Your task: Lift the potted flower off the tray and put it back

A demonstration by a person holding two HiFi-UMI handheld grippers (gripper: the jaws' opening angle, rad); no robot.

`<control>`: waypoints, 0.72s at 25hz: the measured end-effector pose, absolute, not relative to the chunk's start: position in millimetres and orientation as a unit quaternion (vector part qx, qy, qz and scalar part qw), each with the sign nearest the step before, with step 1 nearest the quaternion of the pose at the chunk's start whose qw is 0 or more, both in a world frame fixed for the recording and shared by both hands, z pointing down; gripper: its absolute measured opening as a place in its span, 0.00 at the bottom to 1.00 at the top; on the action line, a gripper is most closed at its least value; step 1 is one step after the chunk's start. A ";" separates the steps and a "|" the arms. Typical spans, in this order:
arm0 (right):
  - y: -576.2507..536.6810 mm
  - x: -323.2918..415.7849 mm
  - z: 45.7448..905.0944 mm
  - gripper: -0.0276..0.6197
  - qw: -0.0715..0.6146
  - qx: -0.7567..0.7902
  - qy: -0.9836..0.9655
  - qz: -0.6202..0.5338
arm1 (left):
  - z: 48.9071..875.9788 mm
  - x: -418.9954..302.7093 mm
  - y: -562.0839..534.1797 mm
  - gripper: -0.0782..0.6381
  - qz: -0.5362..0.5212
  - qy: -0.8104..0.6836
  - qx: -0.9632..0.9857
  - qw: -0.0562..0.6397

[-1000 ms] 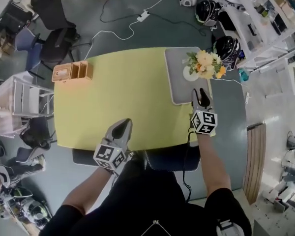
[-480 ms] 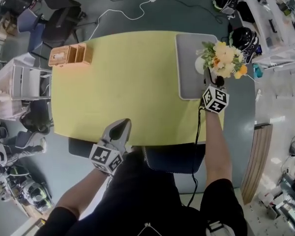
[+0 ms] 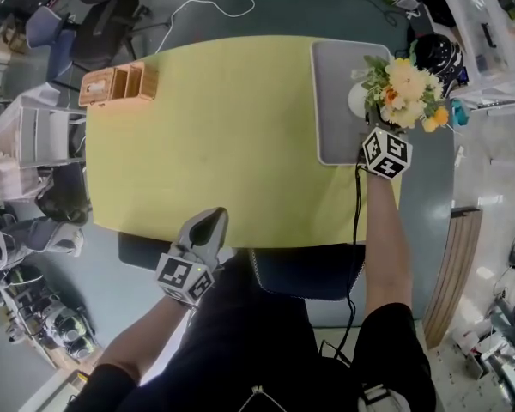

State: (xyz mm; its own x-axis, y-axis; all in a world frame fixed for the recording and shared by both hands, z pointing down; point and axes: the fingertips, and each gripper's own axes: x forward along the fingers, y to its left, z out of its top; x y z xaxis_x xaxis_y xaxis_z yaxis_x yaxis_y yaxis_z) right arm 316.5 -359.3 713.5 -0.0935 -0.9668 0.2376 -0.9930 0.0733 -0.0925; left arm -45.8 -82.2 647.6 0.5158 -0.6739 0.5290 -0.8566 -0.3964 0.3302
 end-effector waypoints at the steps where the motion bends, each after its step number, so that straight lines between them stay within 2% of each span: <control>1: -359.2 315.2 713.3 0.40 0.057 0.671 -0.731 0.111 | 648.0 -46.4 -81.2 0.12 0.159 -0.467 0.819 0.293; 10: -353.8 315.8 705.9 0.38 0.066 0.670 -0.731 0.110 | 638.5 -48.2 -72.6 0.12 0.155 -0.479 0.811 0.297; 18: -331.1 296.4 658.4 0.38 0.083 0.654 -0.746 0.094 | 608.8 -63.4 -68.0 0.12 0.124 -0.487 0.821 0.271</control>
